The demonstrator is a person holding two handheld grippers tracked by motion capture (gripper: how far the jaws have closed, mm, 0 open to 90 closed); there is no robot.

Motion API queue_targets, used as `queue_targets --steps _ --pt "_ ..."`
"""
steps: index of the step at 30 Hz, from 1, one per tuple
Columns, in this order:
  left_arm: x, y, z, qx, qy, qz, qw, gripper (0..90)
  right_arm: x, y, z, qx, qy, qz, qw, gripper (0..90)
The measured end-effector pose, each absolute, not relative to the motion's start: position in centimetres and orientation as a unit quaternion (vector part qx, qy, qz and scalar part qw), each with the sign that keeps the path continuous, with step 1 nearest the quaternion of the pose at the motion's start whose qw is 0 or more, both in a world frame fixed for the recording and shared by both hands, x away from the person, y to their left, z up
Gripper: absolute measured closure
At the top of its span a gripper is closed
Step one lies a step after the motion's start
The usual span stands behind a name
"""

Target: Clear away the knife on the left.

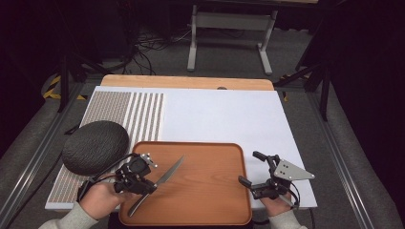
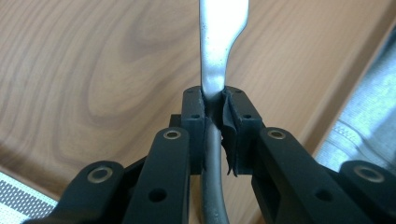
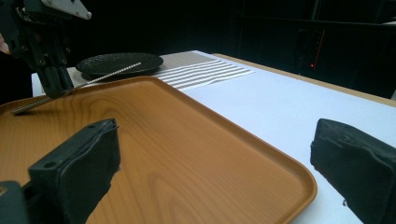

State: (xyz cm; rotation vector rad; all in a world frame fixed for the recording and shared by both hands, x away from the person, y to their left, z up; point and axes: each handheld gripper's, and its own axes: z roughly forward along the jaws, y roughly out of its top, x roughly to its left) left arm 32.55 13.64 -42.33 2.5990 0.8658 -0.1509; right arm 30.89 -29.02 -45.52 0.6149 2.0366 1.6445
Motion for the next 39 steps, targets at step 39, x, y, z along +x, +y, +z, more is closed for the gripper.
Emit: queue_targets --steps 39 --pt "33.4 13.3 -44.5 0.933 0.319 -0.067 0.153 79.6 30.8 -28.9 -45.5 0.221 0.739 0.596 0.225 2.1"
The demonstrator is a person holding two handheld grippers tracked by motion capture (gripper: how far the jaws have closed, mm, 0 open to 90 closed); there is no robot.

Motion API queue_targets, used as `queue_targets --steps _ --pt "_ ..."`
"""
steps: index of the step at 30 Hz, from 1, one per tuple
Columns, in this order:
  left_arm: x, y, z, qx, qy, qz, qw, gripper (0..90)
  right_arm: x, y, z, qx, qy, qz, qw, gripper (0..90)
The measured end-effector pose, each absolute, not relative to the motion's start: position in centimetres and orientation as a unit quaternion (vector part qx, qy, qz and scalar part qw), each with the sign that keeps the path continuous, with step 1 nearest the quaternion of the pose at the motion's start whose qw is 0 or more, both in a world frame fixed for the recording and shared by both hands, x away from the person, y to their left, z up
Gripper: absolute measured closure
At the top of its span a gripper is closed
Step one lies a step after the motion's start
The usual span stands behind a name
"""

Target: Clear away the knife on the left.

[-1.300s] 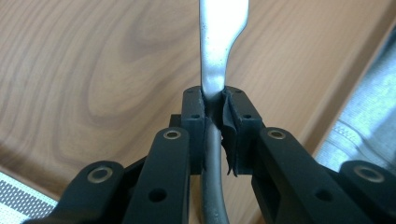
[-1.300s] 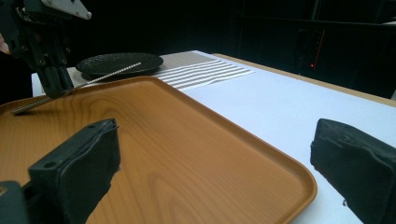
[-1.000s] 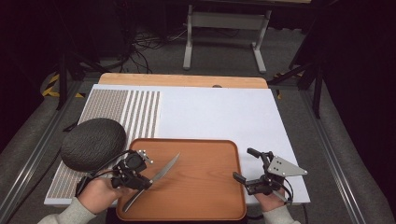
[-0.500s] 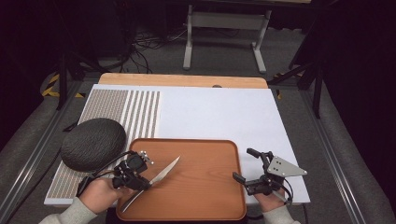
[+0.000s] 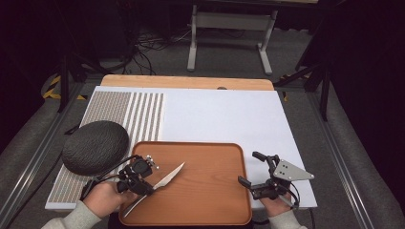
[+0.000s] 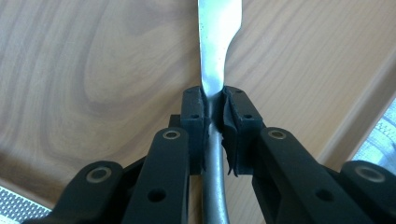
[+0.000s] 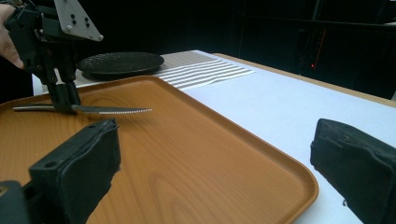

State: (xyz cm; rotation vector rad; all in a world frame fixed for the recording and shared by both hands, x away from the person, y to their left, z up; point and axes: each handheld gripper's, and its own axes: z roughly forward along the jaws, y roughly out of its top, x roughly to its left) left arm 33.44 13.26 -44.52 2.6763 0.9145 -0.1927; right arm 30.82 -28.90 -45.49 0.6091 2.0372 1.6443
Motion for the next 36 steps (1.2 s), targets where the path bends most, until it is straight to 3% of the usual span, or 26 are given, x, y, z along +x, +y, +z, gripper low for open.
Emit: queue_targets --steps 14,23,25,26,29,33,36 --pt "33.3 13.1 -44.6 0.937 0.314 -0.053 0.146 77.7 30.8 -28.9 -45.5 0.221 0.738 0.596 0.225 2.0" --pt "33.3 13.1 -43.8 0.939 0.289 -0.053 0.177 49.1 30.8 -28.9 -45.5 0.22 0.739 0.596 0.226 2.1" --pt "33.2 13.1 -43.7 0.94 0.285 -0.049 0.184 46.8 30.8 -28.9 -45.5 0.22 0.739 0.595 0.227 2.0" --pt "33.0 12.8 -43.4 0.946 0.255 -0.033 0.199 38.8 30.8 -28.9 -45.5 0.221 0.739 0.595 0.227 2.0" --pt "32.7 12.4 -43.1 0.95 0.235 -0.017 0.203 35.0 30.8 -28.9 -45.5 0.22 0.738 0.596 0.227 2.1" --pt "32.2 11.7 -42.8 0.957 0.191 0.008 0.22 38.2 30.8 -28.9 -45.5 0.22 0.738 0.596 0.226 2.0" --pt "32.0 11.3 -42.6 0.962 0.165 0.02 0.217 54.9 30.8 -28.9 -45.5 0.219 0.738 0.597 0.226 2.0"
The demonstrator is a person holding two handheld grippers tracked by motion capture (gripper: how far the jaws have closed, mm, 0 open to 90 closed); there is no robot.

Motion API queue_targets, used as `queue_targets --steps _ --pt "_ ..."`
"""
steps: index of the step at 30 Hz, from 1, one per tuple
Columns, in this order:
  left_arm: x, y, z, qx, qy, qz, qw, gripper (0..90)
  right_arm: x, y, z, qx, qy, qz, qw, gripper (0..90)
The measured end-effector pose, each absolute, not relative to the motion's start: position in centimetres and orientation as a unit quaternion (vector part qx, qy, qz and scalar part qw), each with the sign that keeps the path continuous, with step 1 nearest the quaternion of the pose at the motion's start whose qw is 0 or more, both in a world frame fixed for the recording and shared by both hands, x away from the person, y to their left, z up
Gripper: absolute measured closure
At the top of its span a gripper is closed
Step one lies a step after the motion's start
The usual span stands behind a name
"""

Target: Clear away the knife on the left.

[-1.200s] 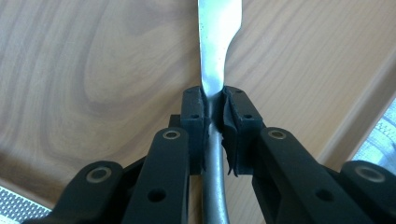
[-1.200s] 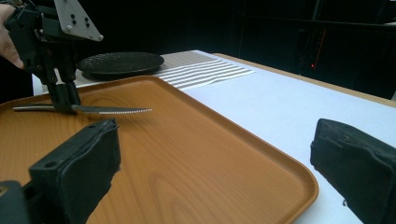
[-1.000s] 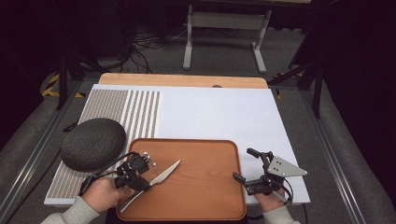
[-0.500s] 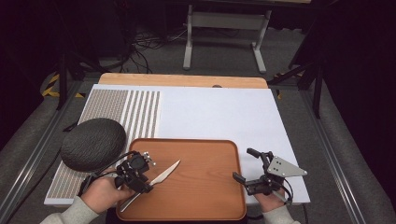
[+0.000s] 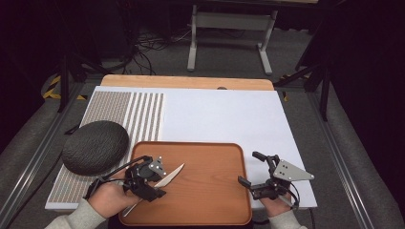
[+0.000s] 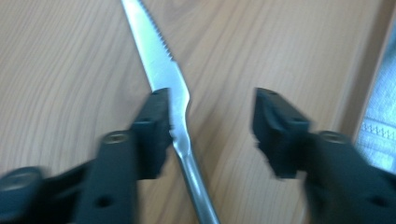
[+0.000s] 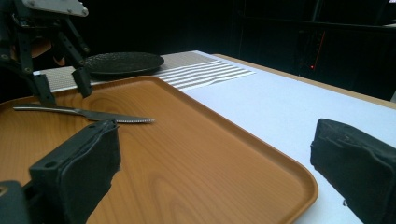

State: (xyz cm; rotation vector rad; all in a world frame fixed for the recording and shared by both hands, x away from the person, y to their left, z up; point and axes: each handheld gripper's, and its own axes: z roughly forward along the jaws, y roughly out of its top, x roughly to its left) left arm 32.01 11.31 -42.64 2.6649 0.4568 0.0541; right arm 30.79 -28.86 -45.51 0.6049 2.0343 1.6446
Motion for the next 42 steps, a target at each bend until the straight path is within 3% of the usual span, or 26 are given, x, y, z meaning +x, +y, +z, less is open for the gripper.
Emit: queue_targets --steps 3,7,17,42 --pt "31.7 10.9 -42.6 0.965 0.15 0.038 0.214 76.6 30.8 -28.9 -45.5 0.219 0.738 0.596 0.226 2.0" --pt "31.7 10.4 -42.9 0.968 0.134 0.053 0.206 89.5 30.9 -28.9 -45.5 0.217 0.739 0.596 0.226 2.0" --pt "31.8 9.4 -44.5 0.985 0.074 0.071 0.142 89.8 30.9 -28.9 -45.6 0.218 0.74 0.595 0.224 2.0" --pt "33.3 11.1 -44.8 0.979 0.123 0.055 0.155 89.9 30.9 -28.8 -45.7 0.221 0.74 0.595 0.224 2.0"
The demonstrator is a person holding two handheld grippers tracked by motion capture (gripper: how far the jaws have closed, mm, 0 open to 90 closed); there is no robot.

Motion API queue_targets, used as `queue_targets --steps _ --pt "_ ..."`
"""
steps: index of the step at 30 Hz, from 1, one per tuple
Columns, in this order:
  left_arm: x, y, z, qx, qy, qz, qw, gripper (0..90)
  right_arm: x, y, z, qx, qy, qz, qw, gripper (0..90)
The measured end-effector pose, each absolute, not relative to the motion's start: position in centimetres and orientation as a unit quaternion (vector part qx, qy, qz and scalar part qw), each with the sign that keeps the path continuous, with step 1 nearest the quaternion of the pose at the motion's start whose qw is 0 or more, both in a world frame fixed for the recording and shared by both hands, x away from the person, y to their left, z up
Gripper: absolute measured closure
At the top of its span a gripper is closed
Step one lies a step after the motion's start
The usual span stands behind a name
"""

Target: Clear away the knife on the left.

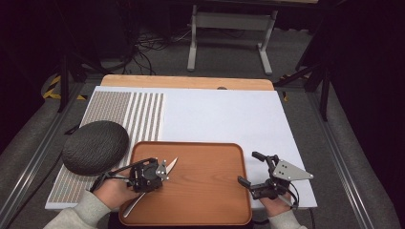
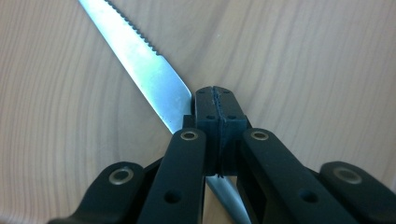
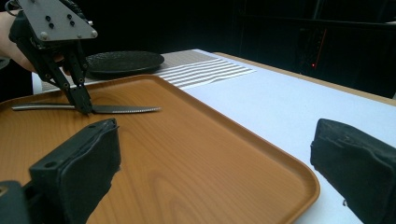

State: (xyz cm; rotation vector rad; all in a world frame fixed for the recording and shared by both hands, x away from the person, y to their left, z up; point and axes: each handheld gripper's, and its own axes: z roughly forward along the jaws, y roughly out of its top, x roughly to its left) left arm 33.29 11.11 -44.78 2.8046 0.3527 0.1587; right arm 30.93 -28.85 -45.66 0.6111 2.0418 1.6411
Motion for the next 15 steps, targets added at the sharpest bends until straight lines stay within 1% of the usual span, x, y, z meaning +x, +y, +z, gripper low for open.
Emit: queue_targets --steps 15 --pt "34.2 13.0 -45.0 0.971 0.153 0.039 0.177 89.9 31.0 -28.9 -45.8 0.226 0.74 0.594 0.222 2.0"
